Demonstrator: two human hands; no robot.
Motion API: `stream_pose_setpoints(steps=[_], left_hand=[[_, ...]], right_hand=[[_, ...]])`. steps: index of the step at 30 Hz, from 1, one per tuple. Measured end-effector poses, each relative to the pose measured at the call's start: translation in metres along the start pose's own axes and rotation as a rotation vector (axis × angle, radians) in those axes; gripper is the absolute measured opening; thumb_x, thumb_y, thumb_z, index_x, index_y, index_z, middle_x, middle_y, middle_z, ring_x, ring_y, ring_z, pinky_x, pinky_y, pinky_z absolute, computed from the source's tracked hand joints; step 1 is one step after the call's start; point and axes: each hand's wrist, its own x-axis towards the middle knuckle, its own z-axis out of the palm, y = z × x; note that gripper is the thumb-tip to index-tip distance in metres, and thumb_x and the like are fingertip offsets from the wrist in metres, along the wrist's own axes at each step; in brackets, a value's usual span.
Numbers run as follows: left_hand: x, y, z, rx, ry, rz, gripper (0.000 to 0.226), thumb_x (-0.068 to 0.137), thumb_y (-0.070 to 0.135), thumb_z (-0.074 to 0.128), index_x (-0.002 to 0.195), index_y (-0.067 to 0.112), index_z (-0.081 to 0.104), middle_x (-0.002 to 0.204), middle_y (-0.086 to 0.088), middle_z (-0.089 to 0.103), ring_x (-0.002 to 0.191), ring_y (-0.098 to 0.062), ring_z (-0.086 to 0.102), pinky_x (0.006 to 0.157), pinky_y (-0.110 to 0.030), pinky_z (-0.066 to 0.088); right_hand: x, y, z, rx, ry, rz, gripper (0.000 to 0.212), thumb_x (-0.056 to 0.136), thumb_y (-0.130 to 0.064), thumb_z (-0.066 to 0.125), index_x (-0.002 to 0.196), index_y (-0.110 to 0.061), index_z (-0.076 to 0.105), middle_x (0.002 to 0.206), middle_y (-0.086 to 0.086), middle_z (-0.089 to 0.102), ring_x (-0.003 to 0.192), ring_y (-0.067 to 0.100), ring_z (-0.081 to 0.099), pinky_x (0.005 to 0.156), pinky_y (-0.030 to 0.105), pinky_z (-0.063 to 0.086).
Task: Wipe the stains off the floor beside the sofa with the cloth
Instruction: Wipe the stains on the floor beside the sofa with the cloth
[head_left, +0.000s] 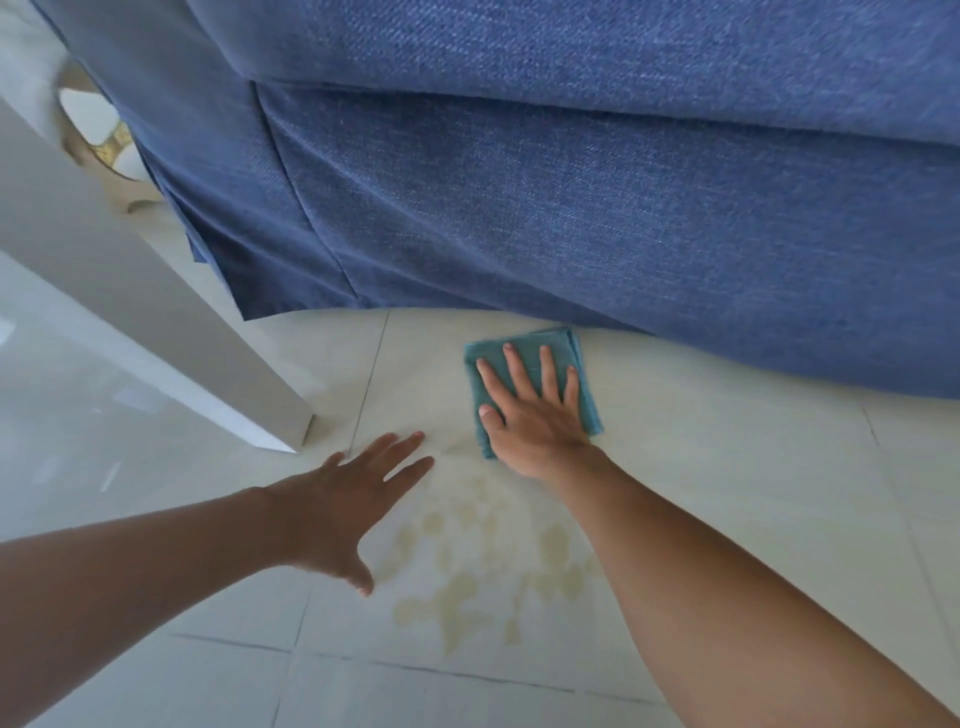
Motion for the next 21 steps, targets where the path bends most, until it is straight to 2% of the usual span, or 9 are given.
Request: stream_pose_setpoints(steps=[6, 9, 11, 14, 17, 21], left_hand=[[-0.018, -0.003, 0.023, 0.177, -0.053, -0.025, 0.144, 0.066, 0.060, 0.080, 0.149, 0.021, -0.031, 0.151, -0.005, -0.046, 0.143, -0.030, -0.034, 0.118, -0.061, 0.012], [-0.017, -0.002, 0.024, 0.177, -0.060, -0.036, 0.145, 0.066, 0.058, 0.081, 0.149, 0.019, -0.032, 0.150, -0.006, -0.047, 0.142, -0.032, -0.034, 0.119, -0.061, 0.011], [-0.014, -0.004, 0.025, 0.183, -0.065, -0.037, 0.148, 0.064, 0.059, 0.082, 0.148, 0.019, -0.033, 0.149, -0.007, -0.049, 0.141, -0.033, -0.034, 0.118, -0.062, 0.012], [-0.012, -0.001, 0.023, 0.183, -0.089, -0.056, 0.151, 0.062, 0.059, 0.083, 0.147, 0.017, -0.035, 0.148, -0.009, -0.049, 0.142, -0.036, -0.033, 0.117, -0.064, 0.012], [-0.009, 0.005, 0.019, 0.224, -0.113, -0.068, 0.152, 0.062, 0.057, 0.084, 0.146, 0.013, -0.034, 0.149, -0.013, -0.048, 0.142, -0.040, -0.032, 0.116, -0.066, 0.012], [-0.011, 0.005, 0.020, 0.244, -0.095, -0.077, 0.152, 0.062, 0.057, 0.084, 0.146, 0.015, -0.035, 0.150, -0.013, -0.046, 0.144, -0.038, -0.028, 0.116, -0.065, 0.011]], right_hand=[[-0.021, 0.018, 0.004, 0.001, 0.005, -0.067, 0.060, 0.100, -0.055, 0.021, 0.156, -0.047, 0.000, 0.167, -0.016, -0.010, 0.153, 0.021, -0.018, 0.122, 0.051, -0.011], [-0.059, 0.049, 0.012, 0.014, 0.053, 0.064, 0.061, 0.098, -0.056, 0.019, 0.156, -0.046, 0.004, 0.168, -0.016, -0.004, 0.154, 0.020, -0.010, 0.123, 0.051, -0.005], [-0.105, 0.059, 0.027, 0.008, 0.151, 0.195, 0.065, 0.095, -0.056, 0.019, 0.158, -0.040, 0.014, 0.168, -0.010, 0.008, 0.155, 0.026, 0.004, 0.123, 0.054, 0.005], [-0.172, 0.043, 0.059, 0.025, 0.193, 0.310, 0.067, 0.093, -0.052, 0.030, 0.156, -0.030, 0.029, 0.166, -0.001, 0.023, 0.153, 0.034, 0.016, 0.119, 0.060, 0.017], [-0.196, 0.018, 0.079, 0.035, 0.174, 0.312, 0.068, 0.092, -0.052, 0.035, 0.155, -0.029, 0.031, 0.165, 0.002, 0.026, 0.152, 0.036, 0.018, 0.118, 0.061, 0.016], [-0.163, 0.044, 0.063, -0.046, 0.185, 0.233, 0.070, 0.091, -0.057, 0.030, 0.157, -0.034, 0.025, 0.167, -0.001, 0.016, 0.153, 0.032, 0.013, 0.120, 0.056, 0.010]])
